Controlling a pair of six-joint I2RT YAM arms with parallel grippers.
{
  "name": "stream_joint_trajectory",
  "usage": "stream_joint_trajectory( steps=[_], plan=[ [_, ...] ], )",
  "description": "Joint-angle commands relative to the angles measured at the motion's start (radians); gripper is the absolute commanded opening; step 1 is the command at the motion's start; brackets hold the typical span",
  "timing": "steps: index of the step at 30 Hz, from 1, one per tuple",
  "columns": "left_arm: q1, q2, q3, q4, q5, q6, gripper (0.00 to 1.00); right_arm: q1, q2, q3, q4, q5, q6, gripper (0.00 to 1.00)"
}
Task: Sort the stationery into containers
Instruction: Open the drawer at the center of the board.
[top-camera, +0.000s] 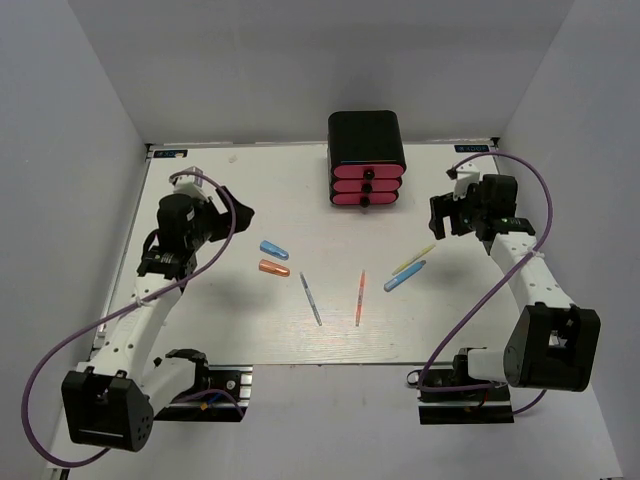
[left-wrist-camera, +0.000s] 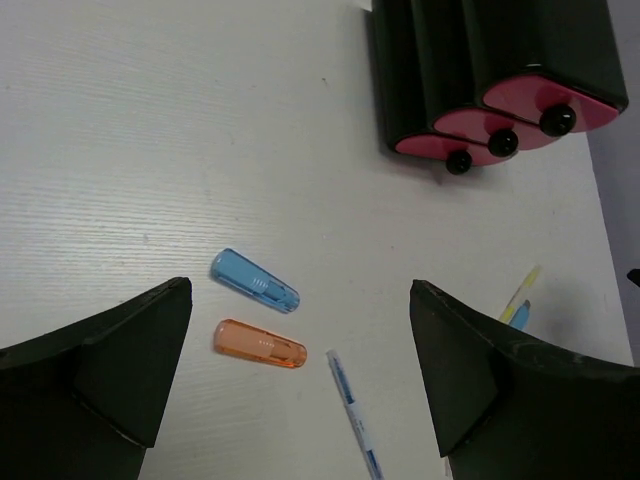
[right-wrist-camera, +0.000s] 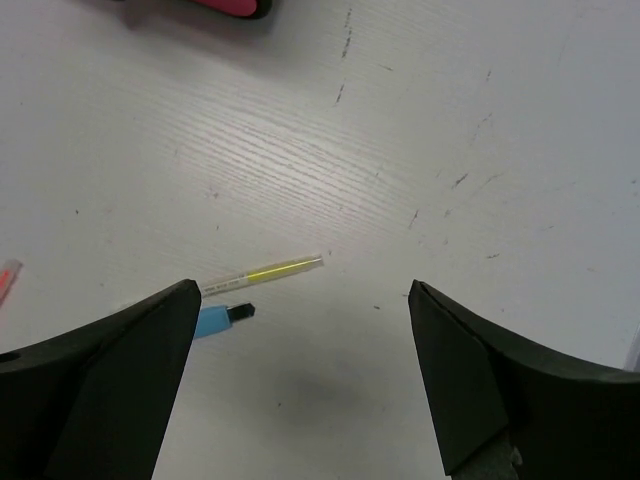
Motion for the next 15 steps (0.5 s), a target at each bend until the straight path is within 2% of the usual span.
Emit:
stream_joint_trajectory(
  steps=[1,2,4,5,6,9,10,11,12,13,15],
  plan=[
    [-0.011,0.028,0.013,0.056,0.106,0.006,1.0,0.002,0.012,0.057,-0.043,-0.069,-0.061,0.9],
    [-0.011,0.045,0.014,0.057,0.158,0.006,1.0,0.002,0.012,0.057,-0.053,-0.084,-0.078,0.9],
    [-0.011,0.123,0.063,0.047,0.236,0.006,0.93,0.0,0.025,0.073,-0.093,-0.124,-0.154,0.9],
    [-0.02,0.181,0.084,0.047,0.266,-0.008,0.87,-0.003,0.029,0.085,-0.131,-0.191,-0.168,0.9],
    [-0.02,0.182,0.084,0.066,0.289,-0.008,0.87,0.0,0.026,0.083,-0.132,-0.201,-0.179,0.9],
    [-0.051,0.258,0.106,0.145,0.352,-0.042,0.67,0.003,0.013,0.077,-0.162,-0.297,-0.248,0.9],
    [-0.051,0.287,0.106,0.164,0.364,-0.057,0.52,0.005,0.01,0.073,-0.156,-0.29,-0.239,0.9],
    [-0.067,0.304,0.124,0.178,0.364,-0.057,0.45,0.005,0.016,0.071,-0.15,-0.314,-0.232,0.9],
    [-0.087,0.323,0.154,0.188,0.373,-0.057,0.38,0.005,0.022,0.079,-0.153,-0.322,-0.224,0.86],
    [-0.097,0.34,0.17,0.188,0.373,-0.057,0.32,0.006,0.029,0.082,-0.15,-0.334,-0.219,0.7],
    [-0.106,0.375,0.181,0.211,0.364,-0.069,0.28,0.014,0.045,0.112,-0.104,-0.36,-0.17,0.22]
  ],
)
